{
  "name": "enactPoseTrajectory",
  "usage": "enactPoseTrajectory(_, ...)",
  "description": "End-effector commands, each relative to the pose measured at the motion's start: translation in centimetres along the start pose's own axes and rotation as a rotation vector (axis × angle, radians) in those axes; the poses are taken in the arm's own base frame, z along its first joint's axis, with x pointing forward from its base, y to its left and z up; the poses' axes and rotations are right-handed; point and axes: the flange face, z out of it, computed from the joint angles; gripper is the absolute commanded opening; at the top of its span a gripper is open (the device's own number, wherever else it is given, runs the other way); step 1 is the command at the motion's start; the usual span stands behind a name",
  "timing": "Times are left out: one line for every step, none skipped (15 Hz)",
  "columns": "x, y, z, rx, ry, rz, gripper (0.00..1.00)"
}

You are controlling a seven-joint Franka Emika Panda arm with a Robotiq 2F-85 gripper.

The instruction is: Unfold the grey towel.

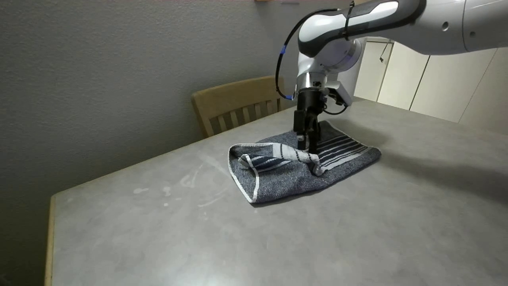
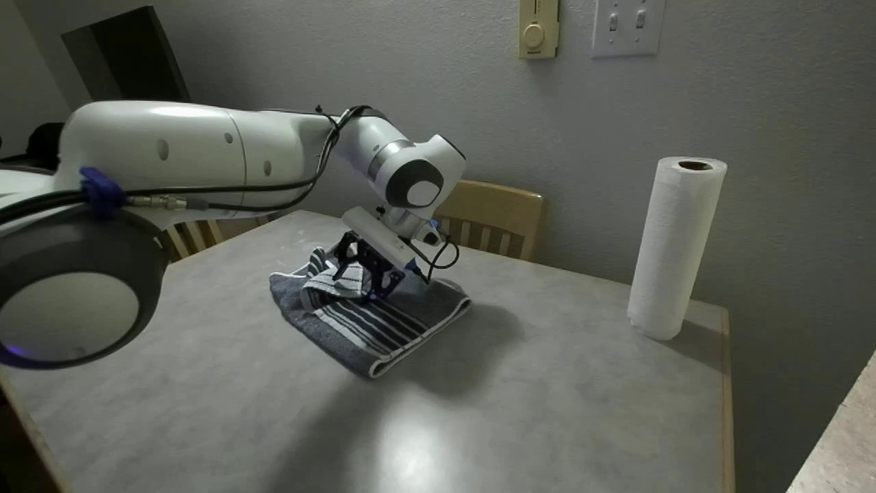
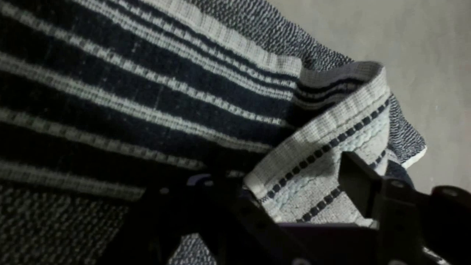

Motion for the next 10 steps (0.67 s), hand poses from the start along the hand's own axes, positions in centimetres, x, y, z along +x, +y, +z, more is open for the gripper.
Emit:
enactPoseTrajectory(0.21,0.95,0.23,-0.009,0.024,-0.004,1.00)
enactPoseTrajectory(0.28,0.89,0.29,-0.005,0.026,-0.006,1.00)
enactPoseTrajectory(0.33,0.85,0.33,-0.001,0.029,-0.005,1.00)
enactPoseTrajectory(0.35,0.80,0.35,-0.002,0.029,-0.005,1.00)
enactPoseTrajectory(0.36,0.71,0.37,0.000,0.028,-0.005,1.00)
enactPoseTrajectory(0.36,0.63,0.35,0.000,0.027,-0.004,1.00)
enactPoseTrajectory(0.37,0.54,0.33,0.000,0.026,-0.005,1.00)
enactPoseTrajectory(0.38,0.46,0.30,0.000,0.026,-0.005,1.00)
enactPoseTrajectory(0.40,0.41,0.27,0.002,0.028,-0.007,1.00)
enactPoseTrajectory(0.42,0.37,0.24,0.003,0.030,-0.007,1.00)
